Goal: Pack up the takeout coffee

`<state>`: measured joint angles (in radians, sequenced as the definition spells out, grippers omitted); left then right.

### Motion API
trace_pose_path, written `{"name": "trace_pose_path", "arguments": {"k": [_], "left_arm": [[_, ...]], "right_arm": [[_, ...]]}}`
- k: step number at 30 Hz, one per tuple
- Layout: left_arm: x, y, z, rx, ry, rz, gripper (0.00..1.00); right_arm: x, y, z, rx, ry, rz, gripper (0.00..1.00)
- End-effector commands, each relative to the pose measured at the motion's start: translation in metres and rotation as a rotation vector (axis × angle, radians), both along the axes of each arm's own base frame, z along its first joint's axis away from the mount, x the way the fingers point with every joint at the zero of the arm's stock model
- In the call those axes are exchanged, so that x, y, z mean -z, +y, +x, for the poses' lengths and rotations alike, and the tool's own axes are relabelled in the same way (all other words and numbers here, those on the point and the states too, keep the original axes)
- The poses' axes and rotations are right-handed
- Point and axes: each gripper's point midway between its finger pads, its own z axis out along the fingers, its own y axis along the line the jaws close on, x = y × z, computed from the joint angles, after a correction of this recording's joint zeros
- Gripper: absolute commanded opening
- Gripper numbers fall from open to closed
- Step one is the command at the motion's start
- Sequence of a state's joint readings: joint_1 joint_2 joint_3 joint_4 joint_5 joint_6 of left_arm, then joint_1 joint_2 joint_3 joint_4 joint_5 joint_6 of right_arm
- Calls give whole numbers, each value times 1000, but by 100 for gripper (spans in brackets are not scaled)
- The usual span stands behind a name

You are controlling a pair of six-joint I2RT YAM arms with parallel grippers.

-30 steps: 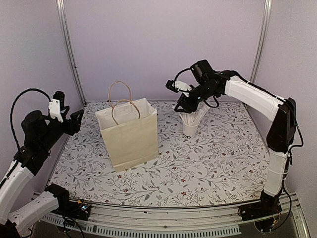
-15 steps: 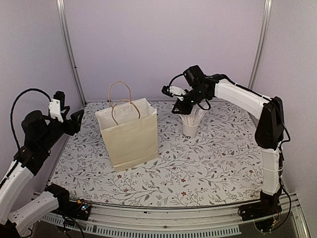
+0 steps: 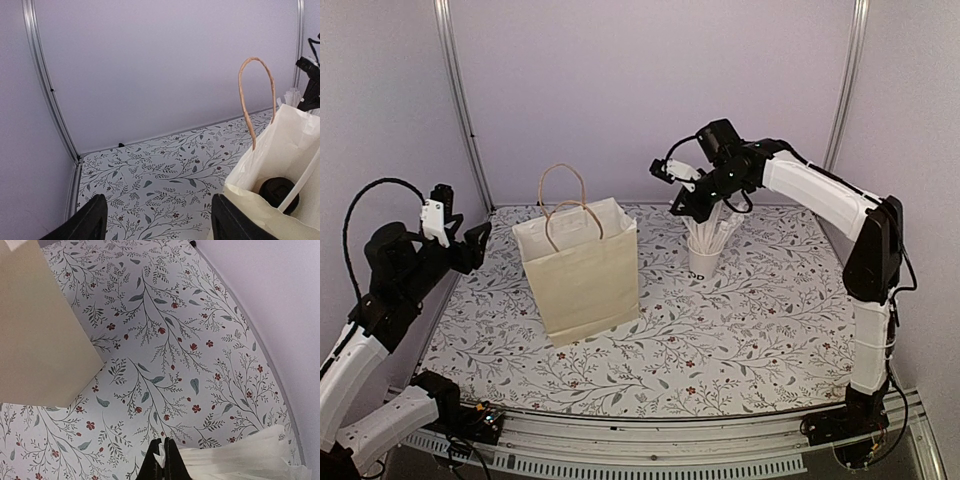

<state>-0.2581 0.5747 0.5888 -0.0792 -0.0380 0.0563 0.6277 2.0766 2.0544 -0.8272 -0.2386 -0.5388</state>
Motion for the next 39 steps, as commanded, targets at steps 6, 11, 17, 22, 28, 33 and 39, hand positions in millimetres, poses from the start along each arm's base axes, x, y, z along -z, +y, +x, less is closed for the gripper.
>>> {"name": "trace_pose_path", "arguments": {"k": [6,11,17,22,28,33,39], "left_arm": [[3,3,5,-9,-7,12,73],[4,5,6,-18,-6,11,73],[5,6,7,-20,-2,12,73],[6,6,8,-18,2,12,73],[5,6,7,-15,-2,10,73],[4,6,6,-14,-4,8,73],[5,6,7,-12,-2,12,73]], "right_arm": [[-154,-13,-45,-41,-215,210,0],[-203,-23,-67,-68,-296,290,0],[-243,-17,-111,-222,-273,434,0],[-271,-2,-143,-413,-243,579,0],[-301,17,-153,-546,-197,735,0],[-284,49,-152,-621,-71,780,0],[-248,99,-152,-668,56,782,0]]}}
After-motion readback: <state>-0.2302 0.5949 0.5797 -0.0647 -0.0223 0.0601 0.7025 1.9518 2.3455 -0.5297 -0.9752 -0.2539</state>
